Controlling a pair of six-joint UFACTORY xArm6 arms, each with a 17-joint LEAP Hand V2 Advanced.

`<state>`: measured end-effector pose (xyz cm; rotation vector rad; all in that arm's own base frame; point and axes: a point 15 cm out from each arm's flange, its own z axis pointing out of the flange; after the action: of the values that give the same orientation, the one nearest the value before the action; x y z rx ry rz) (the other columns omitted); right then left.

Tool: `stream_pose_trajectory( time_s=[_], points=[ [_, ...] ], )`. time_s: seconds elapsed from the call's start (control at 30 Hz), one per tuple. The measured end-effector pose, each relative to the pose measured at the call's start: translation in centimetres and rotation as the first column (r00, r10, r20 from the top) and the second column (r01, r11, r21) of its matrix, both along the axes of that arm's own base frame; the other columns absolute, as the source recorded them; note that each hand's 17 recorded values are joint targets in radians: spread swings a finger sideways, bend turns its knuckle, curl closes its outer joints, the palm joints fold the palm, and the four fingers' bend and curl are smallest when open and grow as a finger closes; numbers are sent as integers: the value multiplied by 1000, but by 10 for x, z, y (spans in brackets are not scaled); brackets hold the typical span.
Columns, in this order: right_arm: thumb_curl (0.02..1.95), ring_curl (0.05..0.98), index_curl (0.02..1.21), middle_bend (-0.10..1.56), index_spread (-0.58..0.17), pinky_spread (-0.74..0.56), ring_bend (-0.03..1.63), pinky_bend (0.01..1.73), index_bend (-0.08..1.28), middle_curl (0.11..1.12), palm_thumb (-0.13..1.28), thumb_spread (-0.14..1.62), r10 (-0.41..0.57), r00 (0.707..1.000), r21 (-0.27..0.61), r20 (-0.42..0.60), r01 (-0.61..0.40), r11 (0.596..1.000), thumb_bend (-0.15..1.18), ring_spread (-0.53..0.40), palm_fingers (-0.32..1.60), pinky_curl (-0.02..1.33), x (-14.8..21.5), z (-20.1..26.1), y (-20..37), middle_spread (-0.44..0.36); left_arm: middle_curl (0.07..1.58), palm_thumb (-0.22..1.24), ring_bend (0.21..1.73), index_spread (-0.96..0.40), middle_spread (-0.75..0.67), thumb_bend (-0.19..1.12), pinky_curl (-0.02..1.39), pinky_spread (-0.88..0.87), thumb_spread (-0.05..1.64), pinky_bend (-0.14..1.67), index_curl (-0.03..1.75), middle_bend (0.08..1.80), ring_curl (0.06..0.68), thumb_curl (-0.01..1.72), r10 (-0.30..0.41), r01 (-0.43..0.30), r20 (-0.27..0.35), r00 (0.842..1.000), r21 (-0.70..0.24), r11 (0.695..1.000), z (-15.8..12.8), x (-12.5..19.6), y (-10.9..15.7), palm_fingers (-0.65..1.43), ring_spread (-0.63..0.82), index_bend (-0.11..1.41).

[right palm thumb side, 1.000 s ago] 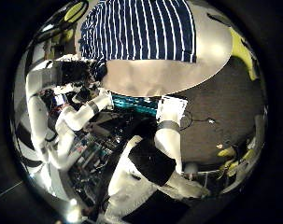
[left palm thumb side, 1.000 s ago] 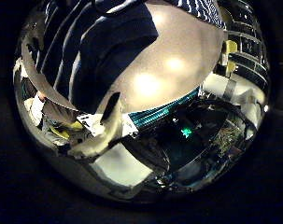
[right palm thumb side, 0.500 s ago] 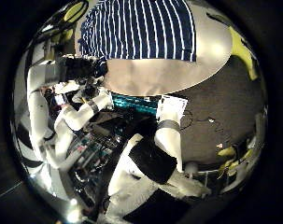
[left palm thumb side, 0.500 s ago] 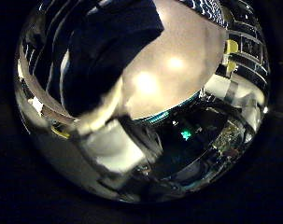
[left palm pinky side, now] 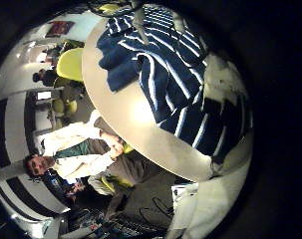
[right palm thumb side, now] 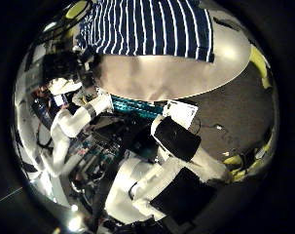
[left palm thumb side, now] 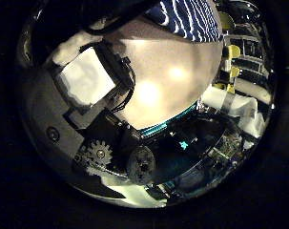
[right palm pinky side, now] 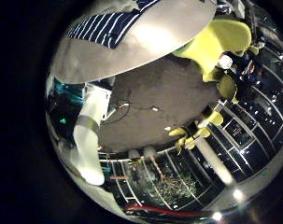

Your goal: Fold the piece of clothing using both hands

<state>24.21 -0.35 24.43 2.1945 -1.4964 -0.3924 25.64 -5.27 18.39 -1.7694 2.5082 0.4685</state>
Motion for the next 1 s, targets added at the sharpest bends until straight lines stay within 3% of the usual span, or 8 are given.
stream_pose_trajectory(
  time_s=[0.2,0.37,0.5,0.8,0.9,1.0],
  points=[
    [314,303,277,473,-303,130,880,653,163,438,562,1133,13,997,-8,80,-12,1000,-22,-184,340,174,10,-44,12,-117,989,825,1322,-581,-552,-16,601,-603,1034,1234,1065,870,509,471,-2,2,-8,1000,5,1000,9,2,0,1069,-471,357],
    [323,317,280,466,-257,102,885,707,158,445,561,1091,40,998,-50,50,-37,998,-24,-194,263,183,3,-70,27,-119,1001,820,1322,-619,-580,-19,603,-595,1037,1246,1140,870,511,484,-8,8,-46,999,8,1000,15,-1,0,1071,-472,323],
    [325,319,288,458,-247,105,881,717,169,445,558,1073,39,999,-67,25,-37,997,-24,-188,244,180,5,-82,29,-110,1008,818,1326,-643,-597,-18,599,-600,1038,1248,1198,864,512,493,-8,8,-45,999,-3,1000,25,2,-3,1075,-468,288],
    [339,330,311,476,-246,78,886,723,177,458,588,1054,38,993,-156,110,-21,988,-20,-197,272,168,27,-91,22,-118,1022,819,1322,-678,-626,-18,593,-603,1039,1251,1299,846,510,509,-9,9,-59,998,-4,1000,41,3,-3,1083,-467,223],
    [345,343,320,506,-254,35,919,738,182,472,614,1051,33,989,-151,145,-11,988,-14,-228,349,164,35,-95,26,-138,1025,819,1319,-685,-633,-18,591,-604,1039,1250,1325,840,509,513,-7,7,-61,998,-2,1000,45,3,-2,1089,-467,210],
    [360,385,299,534,-282,-172,1049,945,134,499,661,1051,21,984,-148,177,6,989,-13,-287,553,207,42,-98,29,-188,1029,818,1316,-690,-639,-18,590,-604,1039,1247,1348,836,509,517,-8,8,-63,998,2,1000,49,3,0,1093,-467,198]
  ],
)
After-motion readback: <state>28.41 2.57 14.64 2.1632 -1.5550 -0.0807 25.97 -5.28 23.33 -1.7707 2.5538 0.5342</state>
